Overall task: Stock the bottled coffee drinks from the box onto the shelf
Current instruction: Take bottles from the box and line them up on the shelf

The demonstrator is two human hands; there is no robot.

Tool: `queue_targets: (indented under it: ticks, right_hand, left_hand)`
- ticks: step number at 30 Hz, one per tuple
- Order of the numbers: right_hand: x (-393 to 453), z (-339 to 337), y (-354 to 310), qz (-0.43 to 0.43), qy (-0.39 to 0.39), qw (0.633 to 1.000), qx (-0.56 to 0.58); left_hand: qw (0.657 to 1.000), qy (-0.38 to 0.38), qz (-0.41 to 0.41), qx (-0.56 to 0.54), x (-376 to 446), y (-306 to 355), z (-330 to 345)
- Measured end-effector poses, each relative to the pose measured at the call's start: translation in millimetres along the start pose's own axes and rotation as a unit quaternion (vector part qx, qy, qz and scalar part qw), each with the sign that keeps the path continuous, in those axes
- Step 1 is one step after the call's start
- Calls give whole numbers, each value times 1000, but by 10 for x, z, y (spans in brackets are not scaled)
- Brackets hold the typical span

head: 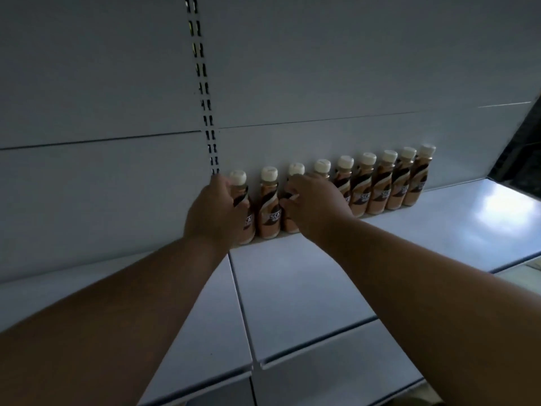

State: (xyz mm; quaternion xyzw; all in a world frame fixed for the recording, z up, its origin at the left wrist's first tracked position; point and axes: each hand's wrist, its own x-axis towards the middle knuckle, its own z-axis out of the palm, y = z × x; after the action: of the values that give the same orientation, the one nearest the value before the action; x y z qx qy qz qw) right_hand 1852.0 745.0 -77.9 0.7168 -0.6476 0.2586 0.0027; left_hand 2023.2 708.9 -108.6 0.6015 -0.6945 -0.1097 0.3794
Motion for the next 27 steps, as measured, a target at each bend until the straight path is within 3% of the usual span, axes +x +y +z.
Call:
queue_targets:
  ticks: [5,14,27]
  right_hand:
    - [545,240,-16,-17,20,1000,10]
    - [726,384,4,-50,15,997,-50]
    - [748,358,-12,-33,10,999,-41]
  left_hand:
    - [997,26,44,54,439,-140,149]
    - [988,33,117,91,451,-160,179]
    - [989,5,126,72,471,-158,166]
